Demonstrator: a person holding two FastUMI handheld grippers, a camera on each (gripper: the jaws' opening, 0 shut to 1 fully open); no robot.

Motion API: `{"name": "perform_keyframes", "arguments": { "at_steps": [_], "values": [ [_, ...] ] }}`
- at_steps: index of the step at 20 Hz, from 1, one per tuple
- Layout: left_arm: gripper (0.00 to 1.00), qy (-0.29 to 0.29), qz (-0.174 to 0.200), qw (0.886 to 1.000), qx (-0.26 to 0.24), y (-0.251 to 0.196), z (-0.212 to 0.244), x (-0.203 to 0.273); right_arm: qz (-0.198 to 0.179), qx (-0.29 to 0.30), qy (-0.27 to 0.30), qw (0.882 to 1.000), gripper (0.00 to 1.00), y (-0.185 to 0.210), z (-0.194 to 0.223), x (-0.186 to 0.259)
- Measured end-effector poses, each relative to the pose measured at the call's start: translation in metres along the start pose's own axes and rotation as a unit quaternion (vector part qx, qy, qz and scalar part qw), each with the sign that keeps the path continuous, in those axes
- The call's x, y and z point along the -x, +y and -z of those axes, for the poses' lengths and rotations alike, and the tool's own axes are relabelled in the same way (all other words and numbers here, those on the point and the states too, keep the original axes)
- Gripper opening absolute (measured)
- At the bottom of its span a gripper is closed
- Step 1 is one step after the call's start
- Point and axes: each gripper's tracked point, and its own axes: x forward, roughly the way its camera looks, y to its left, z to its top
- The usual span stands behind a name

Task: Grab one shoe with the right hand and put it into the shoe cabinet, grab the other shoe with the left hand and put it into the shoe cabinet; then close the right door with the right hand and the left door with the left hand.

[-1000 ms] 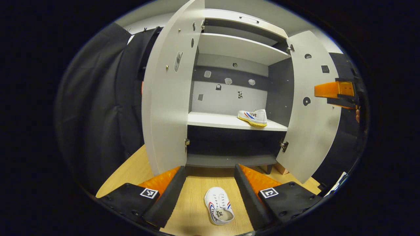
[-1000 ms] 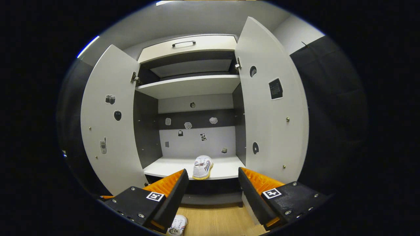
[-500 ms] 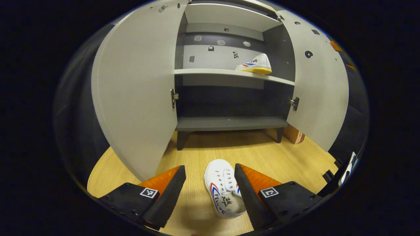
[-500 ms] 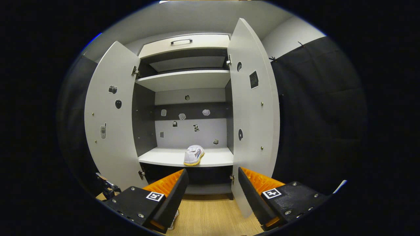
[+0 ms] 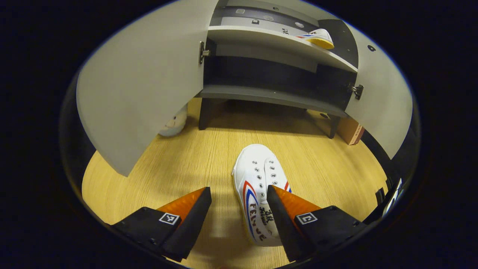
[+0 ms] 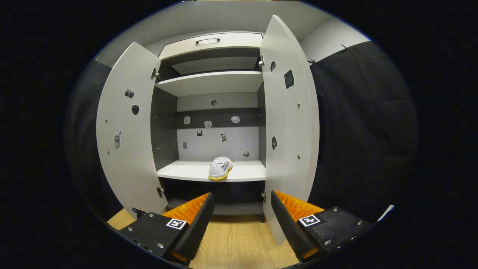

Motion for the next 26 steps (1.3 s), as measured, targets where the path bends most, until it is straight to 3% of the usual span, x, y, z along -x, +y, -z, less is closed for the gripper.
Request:
{"name": "perform_keyframes", "arguments": {
  "at_steps": [5, 9, 11, 12, 14, 15, 16, 17, 18, 19, 20, 26],
  "values": [
    [0.98, 0.047, 0.001, 0.998, 0.03, 0.009, 0.025, -0.022, 0.002, 0.007, 0.005, 1.0, 0.93, -0.004, 0.005, -0.003],
    [0.96, 0.066, 0.014, 0.998, 0.021, 0.003, 0.03, -0.026, 0.005, -0.001, 0.011, 1.0, 0.93, -0.009, 0.009, -0.003],
    [0.74, 0.075, 0.027, 0.997, 0.01, -0.012, 0.028, -0.027, 0.01, -0.004, 0.012, 1.0, 0.93, -0.013, 0.011, -0.003],
    [0.56, 0.079, 0.029, 0.996, -0.003, -0.017, 0.029, -0.027, 0.015, -0.005, 0.01, 1.0, 0.93, -0.016, 0.01, -0.002],
    [0.38, 0.09, 0.011, 0.995, -0.036, -0.014, 0.028, -0.026, 0.025, -0.002, 0.005, 1.0, 0.93, -0.023, 0.009, -0.003],
    [0.4, 0.096, 0.011, 0.995, -0.037, -0.015, 0.028, -0.026, 0.028, -0.002, 0.005, 1.0, 0.93, -0.025, 0.01, -0.002],
    [0.31, 0.1, 0.003, 0.994, -0.036, -0.011, 0.027, -0.028, 0.029, -0.004, 0.006, 1.0, 0.93, -0.027, 0.011, -0.001],
    [0.32, 0.113, 0.004, 0.993, -0.019, -0.012, 0.031, -0.025, 0.029, -0.008, 0.008, 1.0, 0.93, -0.028, 0.013, -0.002],
    [0.18, 0.119, -0.004, 0.993, -0.018, -0.005, 0.03, -0.029, 0.03, -0.013, 0.01, 0.999, 0.93, -0.029, 0.014, -0.001],
    [0.18, 0.128, 0.0, 0.992, -0.004, -0.01, 0.032, -0.028, 0.03, -0.017, 0.012, 0.999, 0.93, -0.03, 0.016, -0.002],
    [0.07, 0.123, 0.007, 0.992, 0.002, -0.011, 0.025, -0.03, 0.031, -0.019, 0.013, 0.999, 0.93, -0.031, 0.017, -0.002],
    [0.07, 0.138, 0.022, 0.99, 0.004, -0.011, 0.018, -0.026, 0.033, -0.024, 0.01, 0.999, 0.93, -0.037, 0.015, -0.003]
  ]
}}
